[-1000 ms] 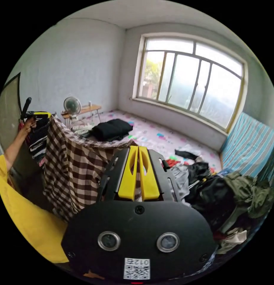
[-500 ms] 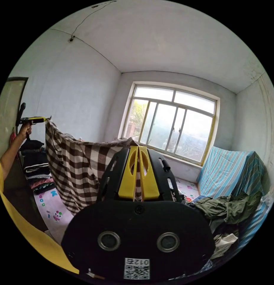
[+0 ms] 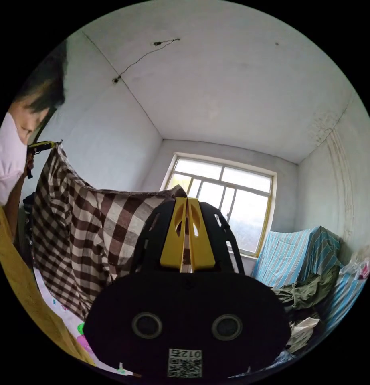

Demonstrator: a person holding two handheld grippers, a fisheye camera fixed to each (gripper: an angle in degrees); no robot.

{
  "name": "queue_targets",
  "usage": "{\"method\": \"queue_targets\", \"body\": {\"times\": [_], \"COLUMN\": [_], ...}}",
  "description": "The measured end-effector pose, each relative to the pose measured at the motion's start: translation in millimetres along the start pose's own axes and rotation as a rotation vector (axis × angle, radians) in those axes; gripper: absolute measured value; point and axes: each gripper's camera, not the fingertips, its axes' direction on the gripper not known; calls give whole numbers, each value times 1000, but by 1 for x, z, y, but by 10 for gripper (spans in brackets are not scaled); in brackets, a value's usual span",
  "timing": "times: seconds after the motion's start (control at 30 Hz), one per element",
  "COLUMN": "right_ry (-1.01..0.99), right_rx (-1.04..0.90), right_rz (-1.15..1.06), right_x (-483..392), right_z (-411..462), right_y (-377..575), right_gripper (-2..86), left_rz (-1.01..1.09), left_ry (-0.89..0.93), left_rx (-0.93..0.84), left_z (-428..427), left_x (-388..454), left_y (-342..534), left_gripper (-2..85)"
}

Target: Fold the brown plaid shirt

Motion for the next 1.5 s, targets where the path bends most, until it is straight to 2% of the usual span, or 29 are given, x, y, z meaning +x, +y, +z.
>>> {"method": "queue_targets", "body": {"times": [0.17,0.27,0.37,0.43,0.53,0.6,0.67,0.73,0.8,0.87,0.97,1.1,1.2,1.33,1.47,1.5], "right_ry": [25,1,-34,-72,-99,-114,-49,-57,-19,30,-4,-83,-103,49,200,223], "right_rx": [-72,-192,-362,-500,-722,-848,-986,-1088,-1216,-1245,-1220,-1253,-1363,-1526,-1553,-1549], "right_rz": [-15,-13,25,66,107,176,186,209,213,215,242,354,440,572,867,905], "right_x": [12,21,35,47,60,67,70,72,75,89,123,174,207,253,311,318], "right_z": [56,125,212,272,373,428,490,527,556,567,554,507,451,372,315,309], "right_y": [19,50,102,144,231,285,350,394,433,464,484,519,559,620,670,676], "right_gripper": [3,3,3,3,3,4,7,11,18,36,52,54,46,62,79,80], "left_rz": [59,44,37,69,191,173,99,-100,-207,-265,-277,-224,-111,-118,-17,65], "left_ry": [-32,46,155,222,227,250,315,378,337,283,285,435,509,549,503,438], "left_rx": [-41,-192,-434,-645,-858,-986,-1132,-1329,-1403,-1430,-1394,-1355,-1451,-1668,-1826,-1848], "left_z": [41,124,244,350,475,540,597,653,671,675,663,608,544,442,383,374], "left_x": [17,22,34,58,106,131,152,170,176,177,173,180,211,259,294,298], "left_y": [10,36,89,156,261,325,386,461,503,532,561,590,626,699,753,766], "left_gripper": [2,2,2,1,1,2,4,10,14,17,21,20,16,10,6,5]}}
